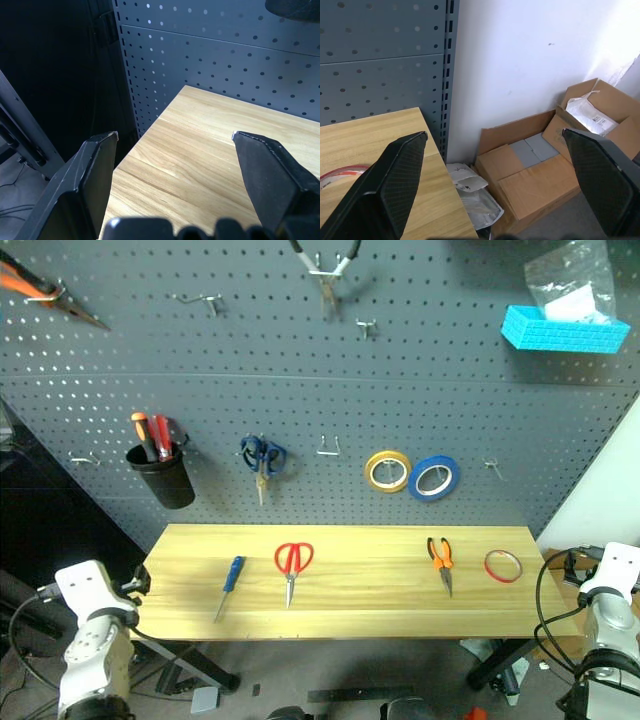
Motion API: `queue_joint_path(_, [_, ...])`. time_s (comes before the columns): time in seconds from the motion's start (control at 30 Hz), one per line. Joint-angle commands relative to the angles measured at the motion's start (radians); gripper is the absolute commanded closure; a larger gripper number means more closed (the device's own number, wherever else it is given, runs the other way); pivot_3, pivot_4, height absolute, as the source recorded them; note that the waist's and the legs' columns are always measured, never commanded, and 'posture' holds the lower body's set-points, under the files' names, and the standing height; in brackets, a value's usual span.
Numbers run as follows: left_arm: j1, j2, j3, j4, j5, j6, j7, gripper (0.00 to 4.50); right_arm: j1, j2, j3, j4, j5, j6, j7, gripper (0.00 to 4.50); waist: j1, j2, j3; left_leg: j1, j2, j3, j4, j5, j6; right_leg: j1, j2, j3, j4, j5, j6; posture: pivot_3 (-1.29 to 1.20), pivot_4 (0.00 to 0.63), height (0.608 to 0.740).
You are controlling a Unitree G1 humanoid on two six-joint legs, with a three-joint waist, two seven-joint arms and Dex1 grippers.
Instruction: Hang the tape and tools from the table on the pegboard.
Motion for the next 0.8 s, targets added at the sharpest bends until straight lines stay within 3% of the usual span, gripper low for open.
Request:
queue_joint_path(0.03, [0.0,0.011,-0.009,-0.041,0.023,-0.04,0.009,0.56,-0.02,-0.029,-0.017,-0.016,0.018,-0.015,0.004,0.0,0.0,0.0,0.0,0.0,0.0,0.0,0.0,0.0,0.0,0.0,0.0,0.0,0.0,0.0,0.0,0.0,0.0,0.74])
queue_joint_path(0.2, [0.003,0.012,-0.016,-0.044,0.041,-0.042,0.02,0.56,-0.011,-0.029,-0.005,-0.032,0.007,-0.018,0.019,0.0,0.0,0.0,0.0,0.0,0.0,0.0,0.0,0.0,0.0,0.0,0.0,0.0,0.0,0.0,0.0,0.0,0.0,0.74])
queue_joint_path(0.33, [0.023,0.008,-0.054,-0.104,0.059,-0.005,0.011,0.56,0.026,-0.012,0.054,-0.093,-0.017,-0.005,0.111,0.0,0.0,0.0,0.0,0.0,0.0,0.0,0.0,0.0,0.0,0.0,0.0,0.0,0.0,0.0,0.0,-0.01,0.0,0.74])
queue_joint_path(0.6, [0.035,-0.05,-0.175,-0.346,0.024,0.159,-0.066,0.56,0.153,0.062,0.107,-0.501,0.051,0.247,0.221,0.0,-0.004,0.002,0.005,0.0,0.0,0.0,0.0,0.0,0.0,0.0,0.0,0.001,0.0,0.0,0.0,-0.09,0.063,0.74])
queue_joint_path(0.8, [-0.007,-0.053,-0.318,-0.415,0.071,0.168,-0.153,0.56,0.188,0.069,0.142,-0.739,0.054,0.464,0.217,0.0,-0.011,0.006,0.044,0.0,0.0,0.001,0.0,0.0,0.0,-0.001,0.0,0.001,0.0,0.0,0.0,-0.13,0.129,0.74])
